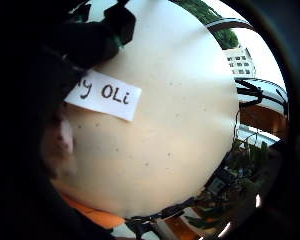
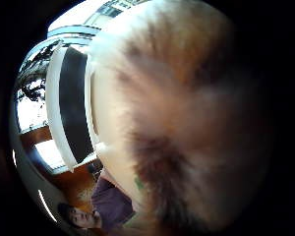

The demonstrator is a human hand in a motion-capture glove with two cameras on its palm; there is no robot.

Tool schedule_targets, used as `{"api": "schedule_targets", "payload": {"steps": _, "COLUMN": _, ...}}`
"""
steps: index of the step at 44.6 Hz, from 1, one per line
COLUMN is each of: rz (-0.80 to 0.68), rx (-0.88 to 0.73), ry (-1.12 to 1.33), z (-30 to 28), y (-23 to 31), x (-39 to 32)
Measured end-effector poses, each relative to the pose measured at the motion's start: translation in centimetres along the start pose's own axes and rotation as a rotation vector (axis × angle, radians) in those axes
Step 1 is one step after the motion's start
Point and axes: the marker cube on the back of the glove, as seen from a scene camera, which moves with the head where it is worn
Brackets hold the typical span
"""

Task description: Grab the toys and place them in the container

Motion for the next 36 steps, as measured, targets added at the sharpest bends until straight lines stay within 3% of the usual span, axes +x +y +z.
{"api": "schedule_targets", "payload": {"steps": 9, "rz": 0.024, "rx": 0.131, "ry": -0.061, "z": -2.4, "y": -0.9, "x": -2.4}}
{"api": "schedule_targets", "payload": {"steps": 16, "rz": 0.045, "rx": 0.282, "ry": -0.139, "z": -10.4, "y": -1.7, "x": -6.1}}
{"api": "schedule_targets", "payload": {"steps": 27, "rz": 0.031, "rx": 0.429, "ry": -0.049, "z": -23.0, "y": -1.8, "x": -12.9}}
{"api": "schedule_targets", "payload": {"steps": 36, "rz": -0.037, "rx": 0.461, "ry": -0.026, "z": -26.3, "y": -3.0, "x": -19.8}}
